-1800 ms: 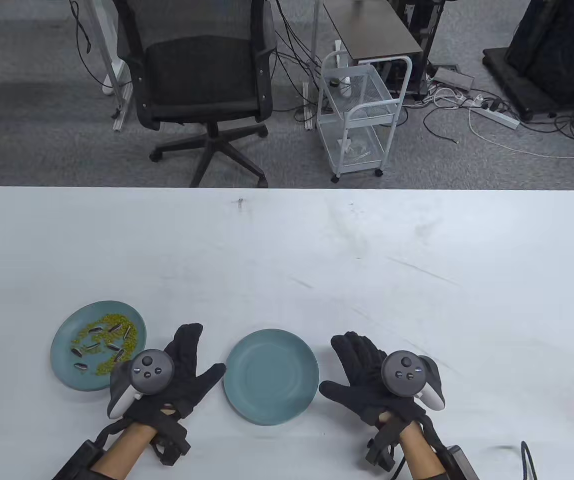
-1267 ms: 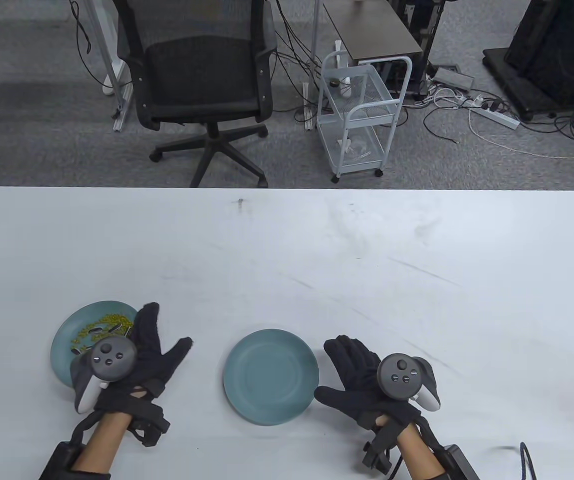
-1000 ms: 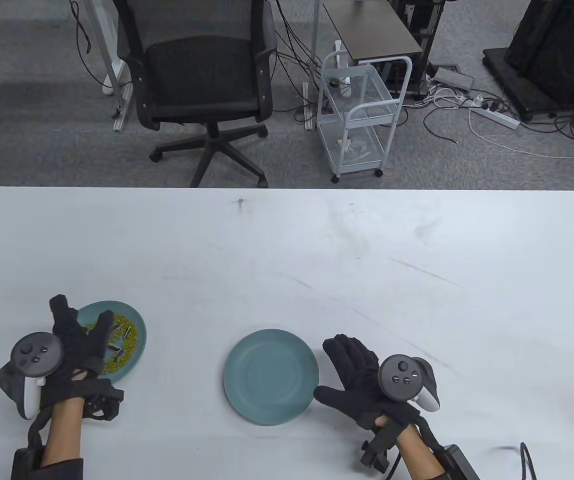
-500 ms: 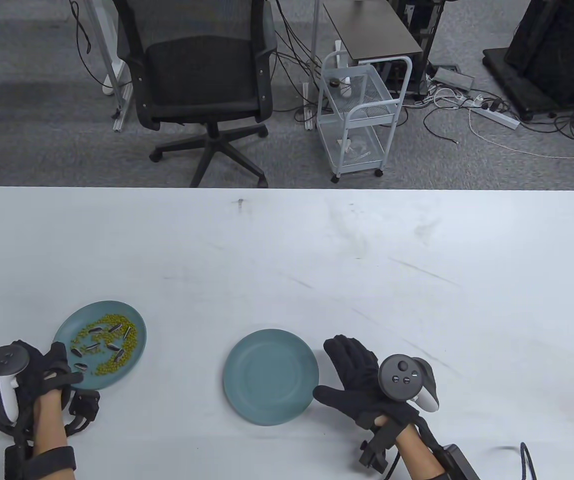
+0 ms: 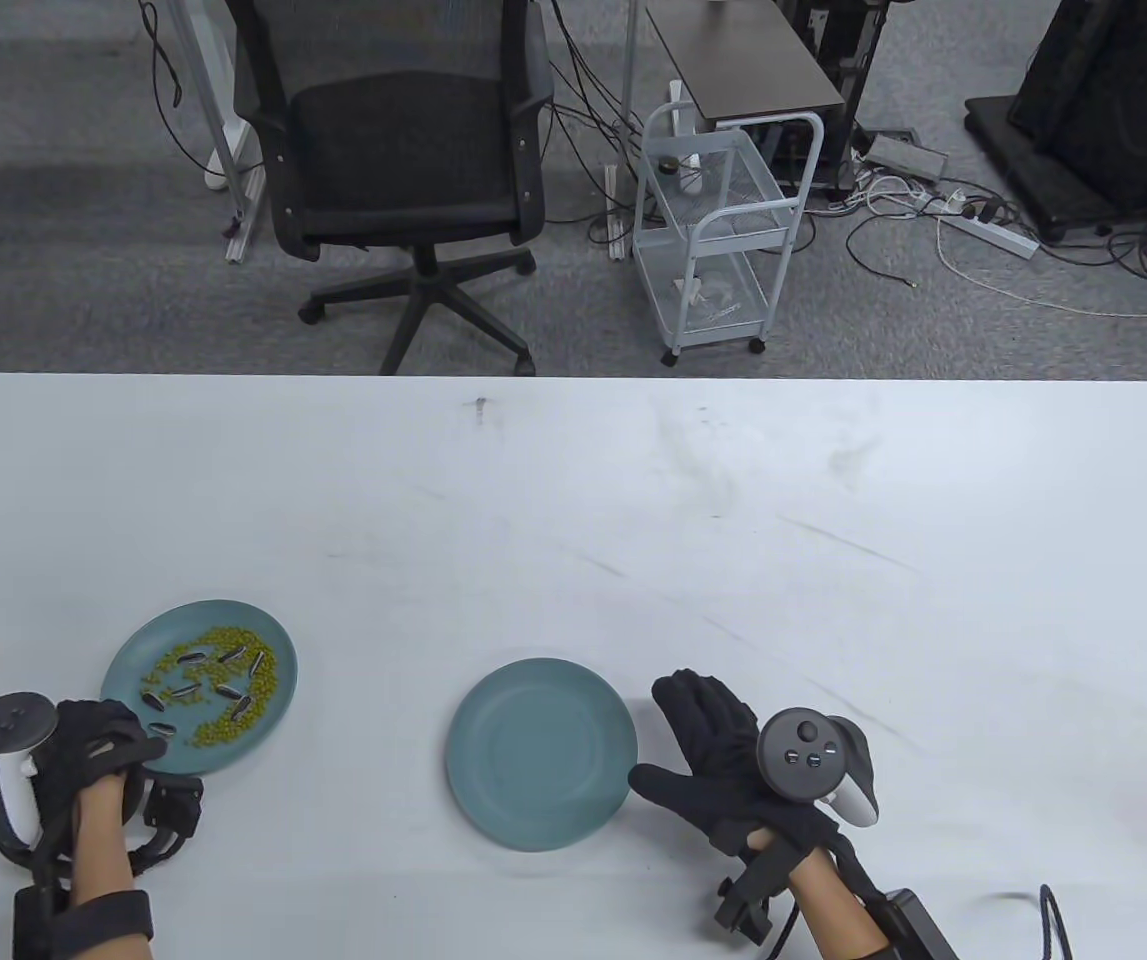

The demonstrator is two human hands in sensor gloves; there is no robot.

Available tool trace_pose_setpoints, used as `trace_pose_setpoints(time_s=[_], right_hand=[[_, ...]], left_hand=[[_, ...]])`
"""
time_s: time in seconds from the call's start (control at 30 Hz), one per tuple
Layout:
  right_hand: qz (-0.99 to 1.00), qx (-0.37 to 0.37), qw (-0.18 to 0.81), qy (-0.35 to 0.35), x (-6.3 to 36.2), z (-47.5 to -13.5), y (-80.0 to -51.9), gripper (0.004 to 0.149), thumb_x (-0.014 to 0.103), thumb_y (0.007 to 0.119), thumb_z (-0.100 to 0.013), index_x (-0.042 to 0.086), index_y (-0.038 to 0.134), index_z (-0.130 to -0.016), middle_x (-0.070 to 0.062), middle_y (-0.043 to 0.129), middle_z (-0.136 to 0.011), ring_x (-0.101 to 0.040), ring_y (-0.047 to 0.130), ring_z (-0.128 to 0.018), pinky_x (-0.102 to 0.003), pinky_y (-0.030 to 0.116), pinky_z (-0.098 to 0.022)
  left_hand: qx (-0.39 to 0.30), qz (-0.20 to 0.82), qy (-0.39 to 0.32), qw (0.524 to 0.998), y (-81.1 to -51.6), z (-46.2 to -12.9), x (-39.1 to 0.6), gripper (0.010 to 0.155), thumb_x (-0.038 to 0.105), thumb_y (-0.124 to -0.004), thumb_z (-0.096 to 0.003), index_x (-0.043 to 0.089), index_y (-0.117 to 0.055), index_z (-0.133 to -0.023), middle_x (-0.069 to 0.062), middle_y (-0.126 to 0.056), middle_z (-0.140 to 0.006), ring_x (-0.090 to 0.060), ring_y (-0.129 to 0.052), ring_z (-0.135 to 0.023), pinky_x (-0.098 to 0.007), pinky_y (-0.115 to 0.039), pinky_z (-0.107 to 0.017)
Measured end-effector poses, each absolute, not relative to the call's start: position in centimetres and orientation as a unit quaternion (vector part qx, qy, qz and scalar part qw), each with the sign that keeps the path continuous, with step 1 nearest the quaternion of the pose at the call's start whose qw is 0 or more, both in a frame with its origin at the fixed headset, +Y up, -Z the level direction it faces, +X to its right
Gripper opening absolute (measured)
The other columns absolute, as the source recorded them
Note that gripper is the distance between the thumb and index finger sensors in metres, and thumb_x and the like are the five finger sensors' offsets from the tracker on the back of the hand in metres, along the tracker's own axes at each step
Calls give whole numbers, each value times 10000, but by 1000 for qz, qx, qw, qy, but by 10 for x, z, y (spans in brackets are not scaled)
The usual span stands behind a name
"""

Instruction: Pick sunflower seeds with hand pinch into plate

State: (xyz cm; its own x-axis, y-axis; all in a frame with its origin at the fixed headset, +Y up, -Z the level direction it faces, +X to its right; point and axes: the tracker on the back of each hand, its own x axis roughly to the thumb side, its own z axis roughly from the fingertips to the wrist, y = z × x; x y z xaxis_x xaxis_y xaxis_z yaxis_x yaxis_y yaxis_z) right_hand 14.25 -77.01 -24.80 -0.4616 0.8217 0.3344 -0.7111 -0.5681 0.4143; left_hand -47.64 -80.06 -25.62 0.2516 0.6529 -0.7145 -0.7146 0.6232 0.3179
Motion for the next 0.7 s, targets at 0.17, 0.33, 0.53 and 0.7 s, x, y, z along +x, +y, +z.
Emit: trace_pose_setpoints(time_s=[0.17,0.33,0.53,0.7], right_hand=[[848,251,456,106,143,-248,-770,891,503,756,-597,-17,237,-1101,-379,157,-1105,-660,93,-938,-793,110,-574],[848,247,458,104,144,-248,-769,885,499,756,-597,-19,243,-1100,-380,162,-1104,-662,97,-935,-793,115,-575],[848,243,460,102,144,-248,-769,877,492,754,-600,-21,248,-1100,-383,163,-1103,-662,96,-934,-791,117,-576],[847,236,466,101,145,-248,-769,868,490,748,-602,-24,255,-1099,-385,170,-1102,-664,101,-932,-791,122,-577]], left_hand=[[-17,474,424,771,-804,-256,-478,467,349,-730,-568,167,-506,-936,-47,-811,-872,-144,-1081,-509,-360,-919,-359],[-16,461,419,782,-802,-257,-475,556,289,-746,-565,159,-427,-1001,-33,-811,-876,-159,-1070,-485,-365,-902,-357],[-25,478,407,778,-806,-258,-474,535,341,-798,-541,189,-598,-1013,6,-826,-822,-144,-1014,-428,-345,-852,-338],[-33,534,388,751,-810,-257,-474,437,408,-720,-565,214,-733,-956,25,-825,-781,-162,-980,-443,-360,-831,-366]])
